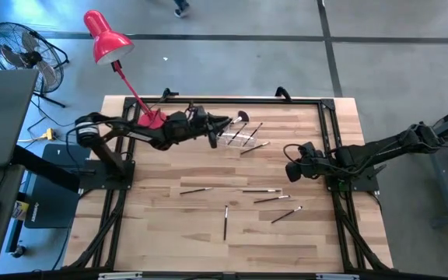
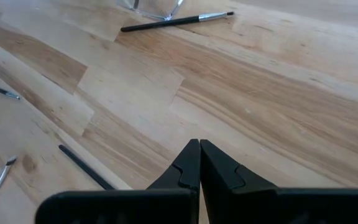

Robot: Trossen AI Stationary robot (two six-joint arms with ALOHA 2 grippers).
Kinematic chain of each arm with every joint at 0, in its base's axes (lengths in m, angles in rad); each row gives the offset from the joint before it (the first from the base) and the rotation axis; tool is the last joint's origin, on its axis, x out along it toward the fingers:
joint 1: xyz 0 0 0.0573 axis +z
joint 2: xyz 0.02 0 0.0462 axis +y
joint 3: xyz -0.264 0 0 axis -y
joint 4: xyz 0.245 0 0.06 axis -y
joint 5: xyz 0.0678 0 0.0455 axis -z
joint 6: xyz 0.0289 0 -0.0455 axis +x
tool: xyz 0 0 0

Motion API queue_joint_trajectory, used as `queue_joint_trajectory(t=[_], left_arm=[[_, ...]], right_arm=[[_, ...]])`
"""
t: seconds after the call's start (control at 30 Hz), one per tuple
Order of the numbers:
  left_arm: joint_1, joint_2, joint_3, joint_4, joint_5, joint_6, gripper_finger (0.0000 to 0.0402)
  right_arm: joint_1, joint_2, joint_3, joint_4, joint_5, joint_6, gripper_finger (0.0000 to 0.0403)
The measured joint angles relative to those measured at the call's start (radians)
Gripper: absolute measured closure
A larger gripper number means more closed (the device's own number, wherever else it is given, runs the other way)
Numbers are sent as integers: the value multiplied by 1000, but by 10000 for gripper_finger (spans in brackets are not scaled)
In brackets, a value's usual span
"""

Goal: Put items in baskets/containers
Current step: Adjust the transparent organizer

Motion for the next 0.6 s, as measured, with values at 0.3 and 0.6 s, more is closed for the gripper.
queue_joint_trajectory(t=[0.3, 0.6], left_arm=[[-22, -135, 77, -419, -17, 23, 316], [-18, -96, 527, -1230, -152, 83, 316]], right_arm=[[0, 0, 0, 2, 16, -29, 403], [0, 0, 0, 38, 20, -84, 403]])
